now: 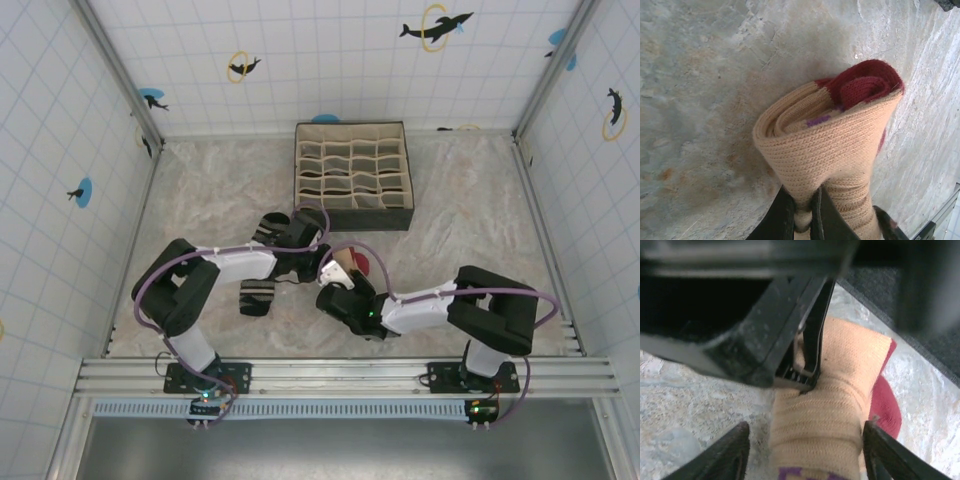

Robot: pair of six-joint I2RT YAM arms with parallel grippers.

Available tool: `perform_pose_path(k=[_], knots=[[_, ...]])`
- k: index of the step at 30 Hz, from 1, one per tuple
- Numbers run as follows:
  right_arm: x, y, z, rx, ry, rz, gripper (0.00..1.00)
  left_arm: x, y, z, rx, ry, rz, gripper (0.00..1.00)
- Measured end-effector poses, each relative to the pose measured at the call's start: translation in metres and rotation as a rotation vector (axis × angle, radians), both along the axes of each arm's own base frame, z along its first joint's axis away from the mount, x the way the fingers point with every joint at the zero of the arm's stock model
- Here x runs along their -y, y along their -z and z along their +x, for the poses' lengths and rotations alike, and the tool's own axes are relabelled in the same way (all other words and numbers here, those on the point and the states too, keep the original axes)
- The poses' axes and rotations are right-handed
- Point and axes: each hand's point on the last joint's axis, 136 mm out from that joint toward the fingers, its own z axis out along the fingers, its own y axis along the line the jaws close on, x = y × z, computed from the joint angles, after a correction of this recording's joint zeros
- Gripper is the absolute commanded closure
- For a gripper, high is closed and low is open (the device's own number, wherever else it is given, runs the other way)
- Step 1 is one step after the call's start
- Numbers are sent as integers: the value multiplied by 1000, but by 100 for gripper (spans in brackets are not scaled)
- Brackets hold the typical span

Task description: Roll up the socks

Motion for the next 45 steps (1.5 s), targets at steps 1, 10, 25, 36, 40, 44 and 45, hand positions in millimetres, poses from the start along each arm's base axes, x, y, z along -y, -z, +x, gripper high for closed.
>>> perform_pose_path(k=[1,10,25,36,40,44,45], knots=[[-1,0,1,4,3,3,51,0,0,0,0,-1,1,100],[0,3,3,-36,17,112,87,-2,1,1,1,-10,6,80],[27,3,14,-290,52,588,91,0,-16,-1,28,16,-49,31],[56,2,14,-496,104,945,91,13,-40,5,122,51,-150,33],[64,3,15,-561,140,1035,92,15,-33,2,112,63,-157,34],[70,5,16,-625,172,1123,92,22,-25,-2,106,84,-159,36],[71,6,16,-643,180,1145,92,24,-22,-3,103,90,-159,37]])
